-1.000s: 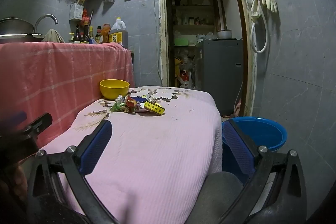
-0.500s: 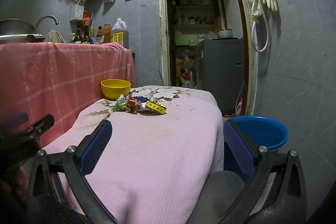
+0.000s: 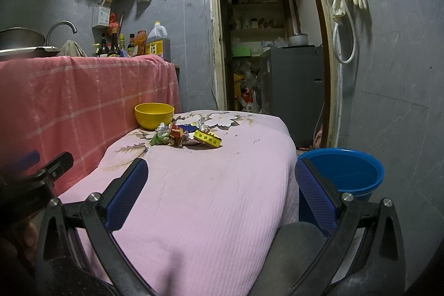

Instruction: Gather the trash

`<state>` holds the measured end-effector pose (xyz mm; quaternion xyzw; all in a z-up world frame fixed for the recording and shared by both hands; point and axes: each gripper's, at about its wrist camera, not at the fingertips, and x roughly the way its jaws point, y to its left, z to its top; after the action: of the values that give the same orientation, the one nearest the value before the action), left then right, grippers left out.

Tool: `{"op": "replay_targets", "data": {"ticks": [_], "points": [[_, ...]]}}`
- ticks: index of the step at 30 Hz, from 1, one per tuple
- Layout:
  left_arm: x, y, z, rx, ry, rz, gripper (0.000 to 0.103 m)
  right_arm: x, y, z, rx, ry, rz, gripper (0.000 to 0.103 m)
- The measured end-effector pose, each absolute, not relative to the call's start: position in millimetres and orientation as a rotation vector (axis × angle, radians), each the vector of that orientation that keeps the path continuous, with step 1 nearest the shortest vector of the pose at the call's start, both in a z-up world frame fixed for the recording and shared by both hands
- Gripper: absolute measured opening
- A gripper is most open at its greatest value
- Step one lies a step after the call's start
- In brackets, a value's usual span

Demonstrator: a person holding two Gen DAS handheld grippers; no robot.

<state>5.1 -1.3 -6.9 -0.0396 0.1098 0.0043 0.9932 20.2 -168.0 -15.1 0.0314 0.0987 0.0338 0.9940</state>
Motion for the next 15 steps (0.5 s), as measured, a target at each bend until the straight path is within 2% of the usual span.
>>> {"op": "replay_targets", "data": {"ticks": [15], "points": [[5.9,-2.0,-7.3,-0.078,0.223,0.009,0.101,20.9,-169.9,-14.8,0.067,0.199,0.068,0.103]]}}
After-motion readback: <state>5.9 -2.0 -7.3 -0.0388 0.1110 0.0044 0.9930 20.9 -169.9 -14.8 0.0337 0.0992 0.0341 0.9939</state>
